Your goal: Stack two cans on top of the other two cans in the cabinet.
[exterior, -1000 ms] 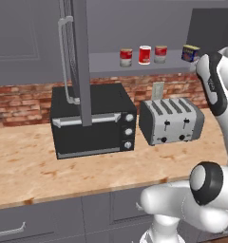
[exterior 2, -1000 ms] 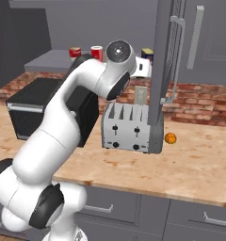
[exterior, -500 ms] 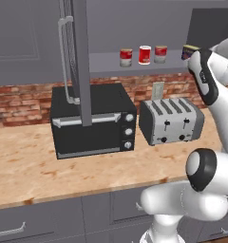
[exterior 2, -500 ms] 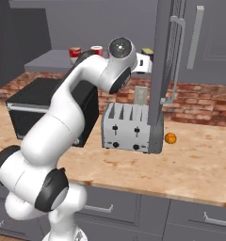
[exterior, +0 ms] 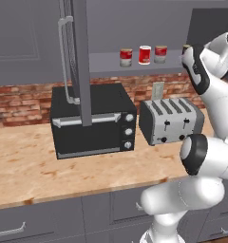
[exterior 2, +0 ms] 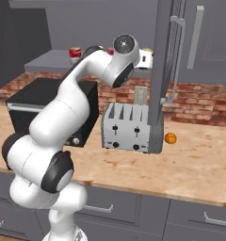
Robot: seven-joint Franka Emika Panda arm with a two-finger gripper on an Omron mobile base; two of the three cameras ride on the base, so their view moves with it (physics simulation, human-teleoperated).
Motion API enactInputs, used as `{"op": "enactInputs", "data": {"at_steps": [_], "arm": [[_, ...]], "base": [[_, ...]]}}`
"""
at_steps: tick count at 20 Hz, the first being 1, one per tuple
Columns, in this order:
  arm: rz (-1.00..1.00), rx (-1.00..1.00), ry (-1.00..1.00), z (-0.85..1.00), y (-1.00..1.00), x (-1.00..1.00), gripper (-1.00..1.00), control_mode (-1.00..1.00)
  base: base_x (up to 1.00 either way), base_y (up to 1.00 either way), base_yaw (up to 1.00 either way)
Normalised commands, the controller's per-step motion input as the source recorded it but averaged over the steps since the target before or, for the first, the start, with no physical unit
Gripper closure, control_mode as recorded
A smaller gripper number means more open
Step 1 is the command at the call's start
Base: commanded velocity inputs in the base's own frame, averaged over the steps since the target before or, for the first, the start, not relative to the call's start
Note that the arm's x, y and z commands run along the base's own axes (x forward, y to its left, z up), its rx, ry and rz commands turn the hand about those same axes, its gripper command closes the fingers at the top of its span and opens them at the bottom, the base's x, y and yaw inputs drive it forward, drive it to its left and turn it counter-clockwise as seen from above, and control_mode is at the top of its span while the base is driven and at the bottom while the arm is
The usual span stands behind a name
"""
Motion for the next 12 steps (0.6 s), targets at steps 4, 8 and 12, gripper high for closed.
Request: {"op": "enactInputs", "data": {"at_steps": [4,8,12], "arm": [[0.0,0.0,0.0,0.01,-0.16,0.29,-1.0,-1.0],[0.0,0.0,-0.01,0.03,-0.11,0.23,-1.0,-1.0],[0.0,0.0,-0.05,0.03,-0.01,0.18,-1.0,-1.0]], "base": [[0.0,0.0,0.0],[0.0,0.0,0.0],[0.0,0.0,0.0]]}}
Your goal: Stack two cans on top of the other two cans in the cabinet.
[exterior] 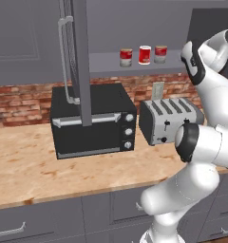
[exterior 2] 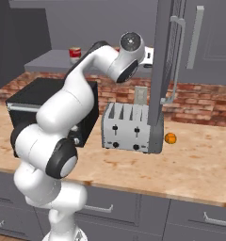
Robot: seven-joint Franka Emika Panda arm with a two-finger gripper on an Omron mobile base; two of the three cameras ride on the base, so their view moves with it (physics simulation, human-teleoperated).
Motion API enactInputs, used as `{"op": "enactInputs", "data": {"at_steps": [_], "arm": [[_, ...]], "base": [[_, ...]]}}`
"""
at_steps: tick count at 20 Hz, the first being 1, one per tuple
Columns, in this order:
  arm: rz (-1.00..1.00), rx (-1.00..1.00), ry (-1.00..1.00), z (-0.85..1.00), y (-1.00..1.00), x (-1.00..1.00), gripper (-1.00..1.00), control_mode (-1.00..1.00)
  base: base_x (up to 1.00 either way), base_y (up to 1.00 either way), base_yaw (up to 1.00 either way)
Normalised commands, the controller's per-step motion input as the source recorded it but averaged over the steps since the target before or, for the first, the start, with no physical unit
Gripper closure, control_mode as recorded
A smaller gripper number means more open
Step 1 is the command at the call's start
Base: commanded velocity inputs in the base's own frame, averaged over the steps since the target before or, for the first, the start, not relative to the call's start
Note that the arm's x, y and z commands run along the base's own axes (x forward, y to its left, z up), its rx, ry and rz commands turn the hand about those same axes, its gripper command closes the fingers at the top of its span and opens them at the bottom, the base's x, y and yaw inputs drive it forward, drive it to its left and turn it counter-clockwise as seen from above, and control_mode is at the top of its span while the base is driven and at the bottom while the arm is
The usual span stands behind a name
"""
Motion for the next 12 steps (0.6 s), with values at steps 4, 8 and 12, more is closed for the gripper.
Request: {"op": "enactInputs", "data": {"at_steps": [4,8,12], "arm": [[0.01,0.0,-0.1,0.01,-0.05,0.06,-1.0,-1.0],[0.0,0.0,-0.1,0.0,-0.11,0.04,-1.0,-1.0],[0.0,0.0,-0.11,-0.01,-0.03,0.06,-1.0,-1.0]], "base": [[0.0,0.0,0.0],[0.0,0.0,0.0],[0.0,0.0,0.0]]}}
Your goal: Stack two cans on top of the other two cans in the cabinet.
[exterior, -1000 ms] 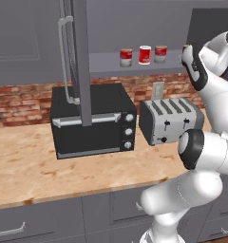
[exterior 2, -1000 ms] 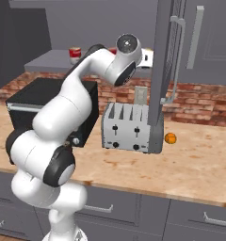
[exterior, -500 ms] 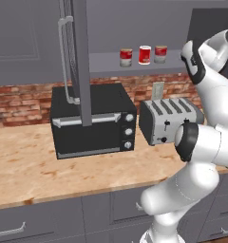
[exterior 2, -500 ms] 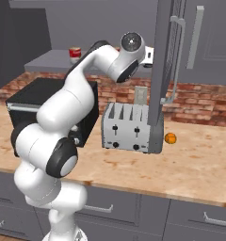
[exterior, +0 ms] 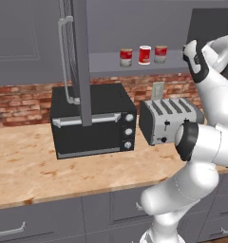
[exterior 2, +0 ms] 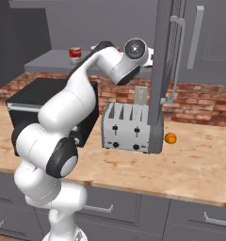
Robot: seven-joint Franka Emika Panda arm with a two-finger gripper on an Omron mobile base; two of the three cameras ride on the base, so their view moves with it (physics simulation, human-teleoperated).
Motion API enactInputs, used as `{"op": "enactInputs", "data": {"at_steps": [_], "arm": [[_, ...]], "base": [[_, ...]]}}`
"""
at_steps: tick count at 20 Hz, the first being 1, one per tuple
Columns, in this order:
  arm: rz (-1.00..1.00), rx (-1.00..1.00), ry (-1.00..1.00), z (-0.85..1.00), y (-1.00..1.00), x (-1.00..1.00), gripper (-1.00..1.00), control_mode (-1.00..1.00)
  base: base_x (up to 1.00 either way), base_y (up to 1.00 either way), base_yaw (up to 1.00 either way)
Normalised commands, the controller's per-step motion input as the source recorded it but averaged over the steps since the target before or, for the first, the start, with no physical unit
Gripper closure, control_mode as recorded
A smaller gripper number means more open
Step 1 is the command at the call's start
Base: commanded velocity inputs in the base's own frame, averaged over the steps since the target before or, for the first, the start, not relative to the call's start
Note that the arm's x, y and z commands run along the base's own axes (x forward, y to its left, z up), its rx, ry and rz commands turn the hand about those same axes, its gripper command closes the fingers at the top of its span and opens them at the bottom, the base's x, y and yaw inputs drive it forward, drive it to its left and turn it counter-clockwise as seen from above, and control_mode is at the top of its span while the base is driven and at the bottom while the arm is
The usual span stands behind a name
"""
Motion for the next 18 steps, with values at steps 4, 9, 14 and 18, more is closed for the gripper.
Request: {"op": "enactInputs", "data": {"at_steps": [4,9,14,18], "arm": [[0.0,0.0,-0.07,0.0,0.0,0.08,-1.0,-1.0],[0.0,0.0,-0.07,0.0,-0.01,0.16,-1.0,-1.0],[0.0,0.0,-0.05,0.0,-0.16,0.1,-1.0,-1.0],[0.0,0.0,-0.01,0.0,-0.26,0.07,-1.0,-1.0]], "base": [[0.0,0.0,0.0],[0.0,0.0,0.0],[0.0,0.0,0.0],[0.0,0.0,0.0]]}}
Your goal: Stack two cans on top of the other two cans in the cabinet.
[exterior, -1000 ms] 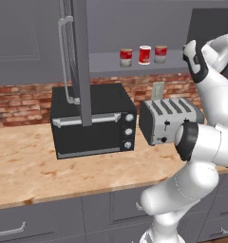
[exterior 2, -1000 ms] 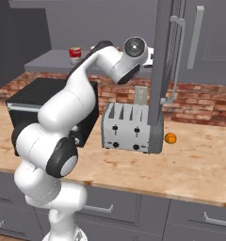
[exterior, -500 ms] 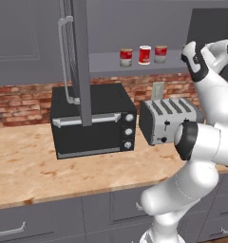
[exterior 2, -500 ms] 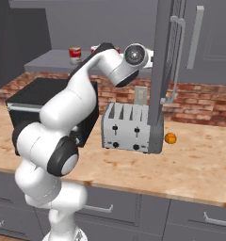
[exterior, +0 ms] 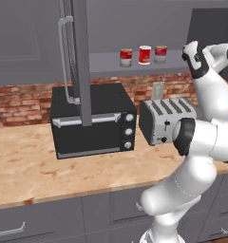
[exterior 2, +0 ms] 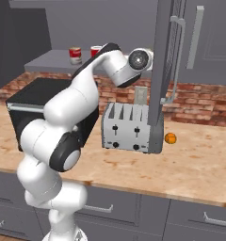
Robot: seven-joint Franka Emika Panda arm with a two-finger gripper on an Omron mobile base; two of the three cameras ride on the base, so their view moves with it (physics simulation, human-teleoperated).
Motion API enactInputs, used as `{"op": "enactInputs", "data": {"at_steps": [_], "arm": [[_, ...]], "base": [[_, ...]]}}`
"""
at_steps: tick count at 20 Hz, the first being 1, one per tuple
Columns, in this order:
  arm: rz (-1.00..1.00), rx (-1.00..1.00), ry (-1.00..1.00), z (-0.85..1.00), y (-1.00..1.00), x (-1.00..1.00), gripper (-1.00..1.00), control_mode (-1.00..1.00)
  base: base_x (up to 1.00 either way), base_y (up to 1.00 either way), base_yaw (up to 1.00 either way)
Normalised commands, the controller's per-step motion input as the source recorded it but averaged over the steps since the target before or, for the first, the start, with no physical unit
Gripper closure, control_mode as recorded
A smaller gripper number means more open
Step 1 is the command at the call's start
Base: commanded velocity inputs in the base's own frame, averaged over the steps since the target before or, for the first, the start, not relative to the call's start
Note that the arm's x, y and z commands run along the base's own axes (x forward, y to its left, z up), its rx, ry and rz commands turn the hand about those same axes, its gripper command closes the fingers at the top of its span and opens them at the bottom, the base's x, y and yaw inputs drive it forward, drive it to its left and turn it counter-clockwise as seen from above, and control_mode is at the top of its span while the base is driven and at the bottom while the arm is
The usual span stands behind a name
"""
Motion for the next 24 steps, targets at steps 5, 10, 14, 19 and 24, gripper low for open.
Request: {"op": "enactInputs", "data": {"at_steps": [5,10,14,19,24], "arm": [[0.0,0.0,0.0,0.0,-0.1,0.12,-1.0,-1.0],[0.0,0.0,-0.01,0.0,-0.02,0.16,-1.0,-1.0],[0.0,0.0,-0.02,0.0,-0.04,0.07,-1.0,-1.0],[0.0,0.0,-0.01,0.0,-0.02,0.0,-1.0,-1.0],[0.0,0.0,0.0,0.0,0.0,0.01,-1.0,-1.0]], "base": [[0.0,0.0,0.0],[0.0,0.0,0.0],[0.0,0.0,0.0],[0.0,0.0,0.0],[0.0,0.0,0.0]]}}
